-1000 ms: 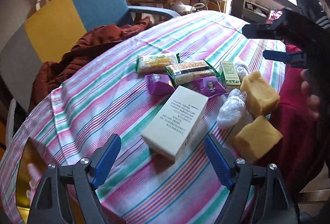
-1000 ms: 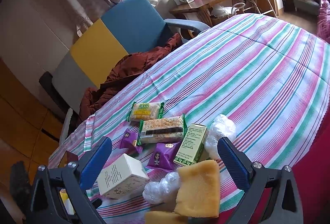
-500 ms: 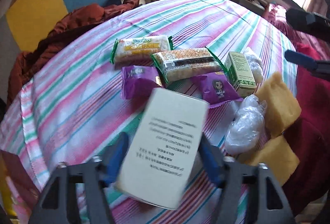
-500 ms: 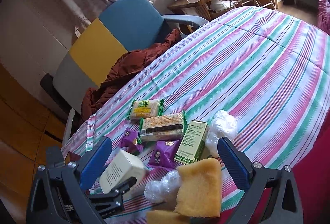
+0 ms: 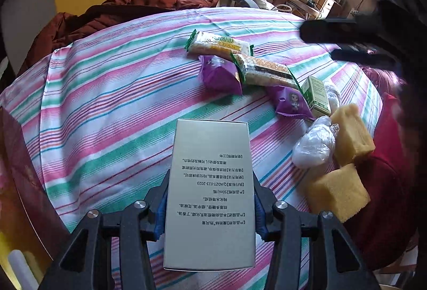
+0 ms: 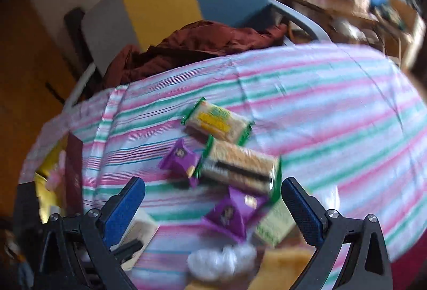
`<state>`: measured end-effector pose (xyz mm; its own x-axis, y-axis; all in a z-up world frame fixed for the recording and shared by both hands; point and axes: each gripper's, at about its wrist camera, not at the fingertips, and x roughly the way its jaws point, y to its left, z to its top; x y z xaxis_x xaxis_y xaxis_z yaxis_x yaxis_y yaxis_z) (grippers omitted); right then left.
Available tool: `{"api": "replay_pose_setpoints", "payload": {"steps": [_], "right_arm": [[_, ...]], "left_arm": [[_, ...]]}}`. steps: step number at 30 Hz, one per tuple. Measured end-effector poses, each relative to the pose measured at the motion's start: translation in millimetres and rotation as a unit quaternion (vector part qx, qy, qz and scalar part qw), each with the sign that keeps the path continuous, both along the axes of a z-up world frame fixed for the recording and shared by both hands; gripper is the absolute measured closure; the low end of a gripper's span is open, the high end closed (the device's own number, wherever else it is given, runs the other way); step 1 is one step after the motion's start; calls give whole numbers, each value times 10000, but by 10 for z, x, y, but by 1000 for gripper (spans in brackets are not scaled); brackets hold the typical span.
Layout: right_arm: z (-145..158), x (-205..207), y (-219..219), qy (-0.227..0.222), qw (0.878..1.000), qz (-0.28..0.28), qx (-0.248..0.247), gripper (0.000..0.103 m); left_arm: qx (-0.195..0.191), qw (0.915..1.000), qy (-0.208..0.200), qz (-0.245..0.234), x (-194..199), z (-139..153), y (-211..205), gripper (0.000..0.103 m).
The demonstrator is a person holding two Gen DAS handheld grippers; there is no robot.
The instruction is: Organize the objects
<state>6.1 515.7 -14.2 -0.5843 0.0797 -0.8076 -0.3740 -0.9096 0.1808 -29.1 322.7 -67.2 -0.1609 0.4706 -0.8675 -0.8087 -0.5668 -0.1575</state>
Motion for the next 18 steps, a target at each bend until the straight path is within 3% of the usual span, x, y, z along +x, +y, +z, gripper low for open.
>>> {"api": "replay_pose_setpoints", "payload": {"steps": [8,14,15,16,18], "right_arm": [[-332,-1029,90,-1006,9873,896,839,6],[-678,-1424,99,-1615,9715,1247,1210,10],[-735,-1465,117,-1687,9696,1274,1231,22],[-775,-1492,128,-1754,9684,1276,1229,44],[-814,-1500,175,-1731,9711,1223,1102,46]], "left_arm": [[85,9995,-274,140,-61,-88,-29,51],[186,9989,-368,243,-120,-107,-50,51],[202,9987,-382,264,-132,-105,-53,51],[214,9986,-384,278,-141,-104,-54,51],[235,9985,-396,310,-156,-100,-66,51]]}}
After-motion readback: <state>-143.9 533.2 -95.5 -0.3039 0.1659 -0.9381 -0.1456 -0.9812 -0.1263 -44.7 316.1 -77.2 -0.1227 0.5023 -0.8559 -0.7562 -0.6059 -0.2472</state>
